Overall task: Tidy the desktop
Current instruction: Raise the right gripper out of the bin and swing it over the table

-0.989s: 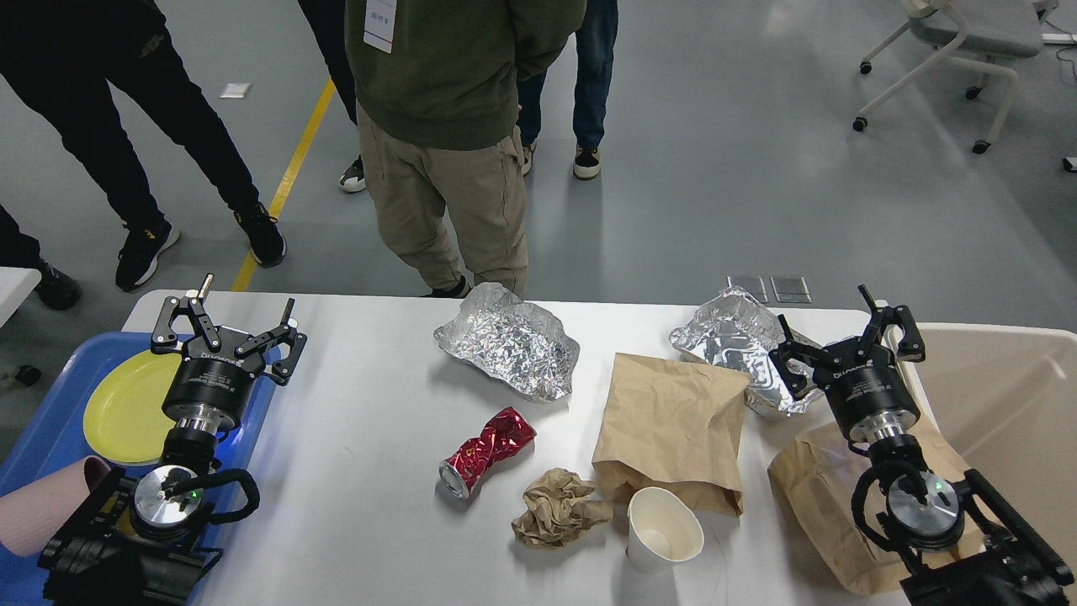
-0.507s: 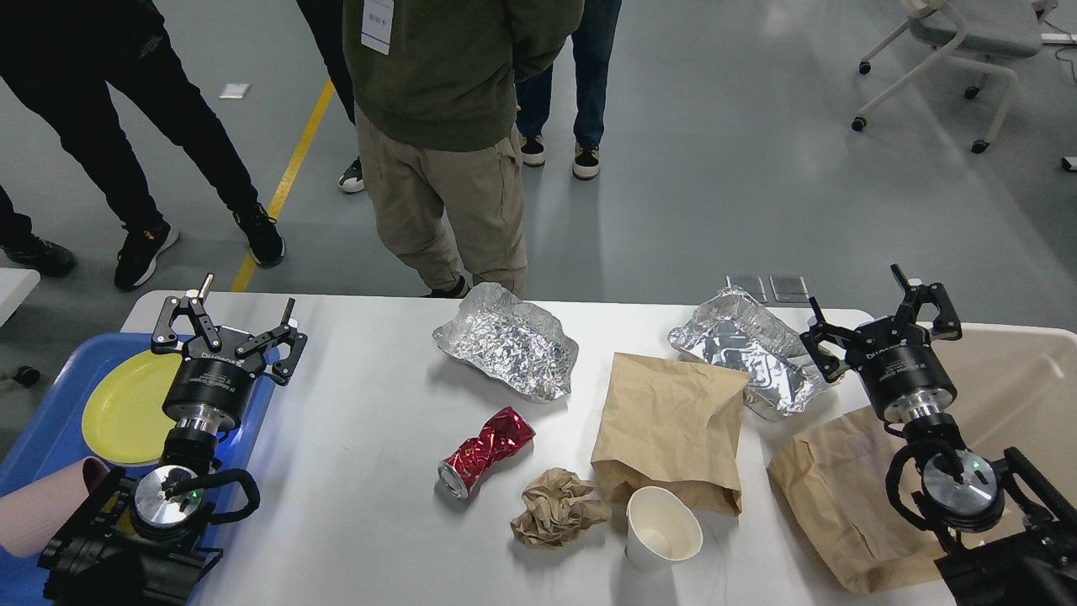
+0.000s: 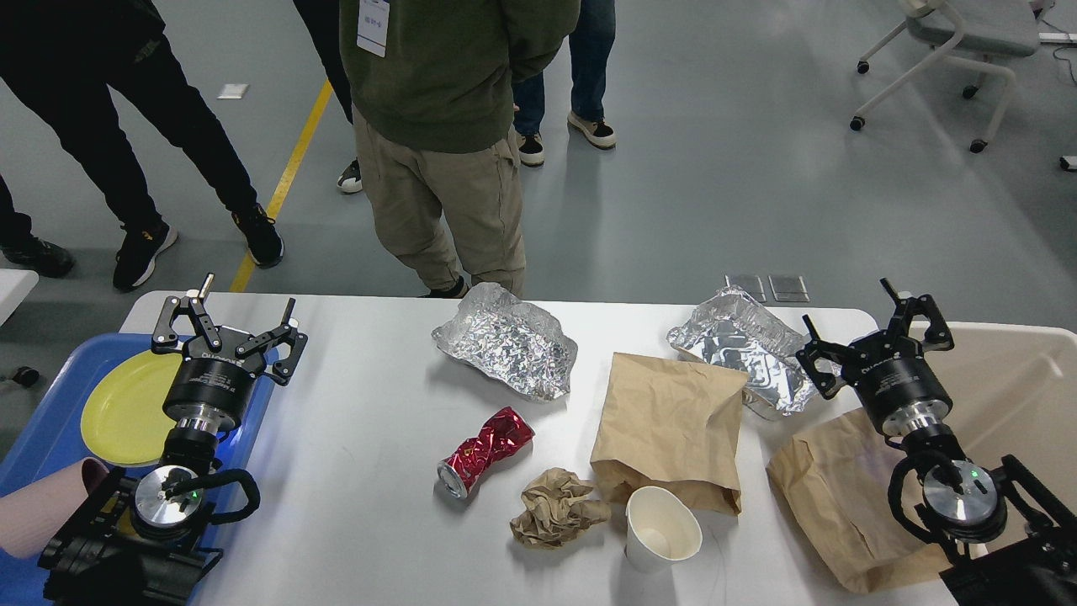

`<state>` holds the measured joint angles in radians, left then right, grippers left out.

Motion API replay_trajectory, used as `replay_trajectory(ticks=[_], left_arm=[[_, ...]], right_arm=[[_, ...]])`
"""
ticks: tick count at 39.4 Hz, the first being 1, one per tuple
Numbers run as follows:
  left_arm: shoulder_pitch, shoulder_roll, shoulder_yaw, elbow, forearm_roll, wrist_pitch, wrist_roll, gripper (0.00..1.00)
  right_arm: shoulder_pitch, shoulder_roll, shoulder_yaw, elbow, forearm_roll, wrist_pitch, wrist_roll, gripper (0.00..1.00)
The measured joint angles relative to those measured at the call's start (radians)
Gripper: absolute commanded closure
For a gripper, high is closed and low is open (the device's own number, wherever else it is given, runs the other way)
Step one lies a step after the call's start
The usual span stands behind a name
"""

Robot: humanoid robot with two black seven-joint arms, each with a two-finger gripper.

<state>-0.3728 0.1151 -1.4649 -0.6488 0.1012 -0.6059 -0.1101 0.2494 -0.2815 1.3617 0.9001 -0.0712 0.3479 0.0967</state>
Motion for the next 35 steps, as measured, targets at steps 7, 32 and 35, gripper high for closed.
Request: replay_trajectory(ticks=[7,32,35], left_arm=[[0.0,0.0,0.0,0.0,0.0,0.0,0.0,0.04],[0.0,0.0,0.0,0.0,0.0,0.0,0.0,0.04],[0.0,0.0,0.0,0.0,0.0,0.0,0.0,0.04]], right_arm=[[0.008,0.004,-0.02,-0.004,0.0,-0.002,0.0,0.0],[0.068,-0.172,-0.185,0.004,0.001,0.002,0.007,0.0],[0.117,-0.244,-0.314,0.007,0.002,0.031,0.017,0.0]])
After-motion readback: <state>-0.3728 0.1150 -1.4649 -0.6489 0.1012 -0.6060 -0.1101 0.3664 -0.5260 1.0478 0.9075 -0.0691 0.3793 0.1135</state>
